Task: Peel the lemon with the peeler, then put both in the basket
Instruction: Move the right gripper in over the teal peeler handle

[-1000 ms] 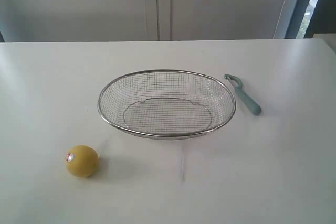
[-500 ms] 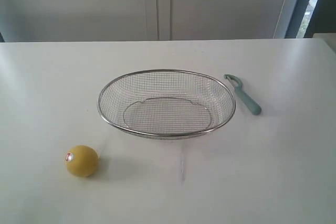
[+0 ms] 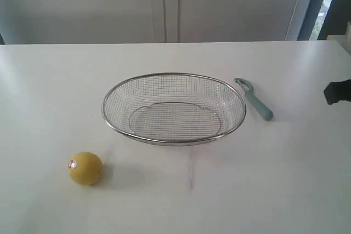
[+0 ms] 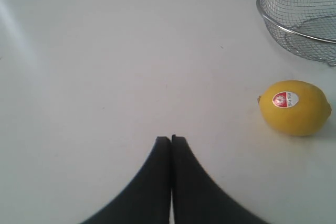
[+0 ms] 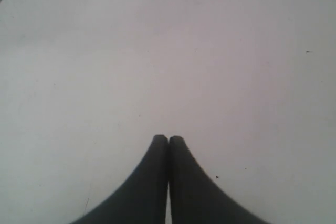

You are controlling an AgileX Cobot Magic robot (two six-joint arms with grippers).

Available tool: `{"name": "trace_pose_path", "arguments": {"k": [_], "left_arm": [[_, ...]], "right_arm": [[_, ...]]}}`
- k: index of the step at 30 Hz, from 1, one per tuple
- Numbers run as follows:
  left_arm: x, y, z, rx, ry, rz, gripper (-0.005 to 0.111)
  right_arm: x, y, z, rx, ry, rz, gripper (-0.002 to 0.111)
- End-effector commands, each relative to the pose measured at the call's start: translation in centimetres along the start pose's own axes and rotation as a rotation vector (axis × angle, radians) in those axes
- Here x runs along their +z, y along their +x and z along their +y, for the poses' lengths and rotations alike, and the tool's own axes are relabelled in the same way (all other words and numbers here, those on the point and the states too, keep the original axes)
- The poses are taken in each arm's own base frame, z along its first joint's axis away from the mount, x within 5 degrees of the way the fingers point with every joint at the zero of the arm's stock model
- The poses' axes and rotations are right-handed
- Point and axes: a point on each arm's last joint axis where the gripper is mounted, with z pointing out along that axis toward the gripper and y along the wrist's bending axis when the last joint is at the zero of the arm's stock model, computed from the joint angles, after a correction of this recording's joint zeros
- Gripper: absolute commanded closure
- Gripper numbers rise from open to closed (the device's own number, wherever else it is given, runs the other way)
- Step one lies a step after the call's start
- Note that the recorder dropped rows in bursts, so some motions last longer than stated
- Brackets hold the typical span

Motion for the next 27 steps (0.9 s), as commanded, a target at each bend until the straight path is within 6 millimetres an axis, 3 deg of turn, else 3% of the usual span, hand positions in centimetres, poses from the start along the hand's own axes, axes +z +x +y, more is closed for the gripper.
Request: {"name": "trace_pose_path", "arguments": {"k": [1, 14, 27], "left_arm": [[0.0, 0.1, 0.0, -0.002, 0.000, 0.002, 0.107], [0.0, 0.1, 0.0, -0.002, 0.000, 0.002, 0.107], [0.0, 0.1, 0.0, -0.002, 0.000, 0.002, 0.107]], "right_arm": [[1.9, -1.9, -0.1, 0.002, -0.003, 0.031, 0.108], [6.8, -6.2, 0.8, -0.036, -0.120, 0.114, 0.108], [8.7, -10.0, 0.7, -0.033, -0.121, 0.087, 0.108]]}}
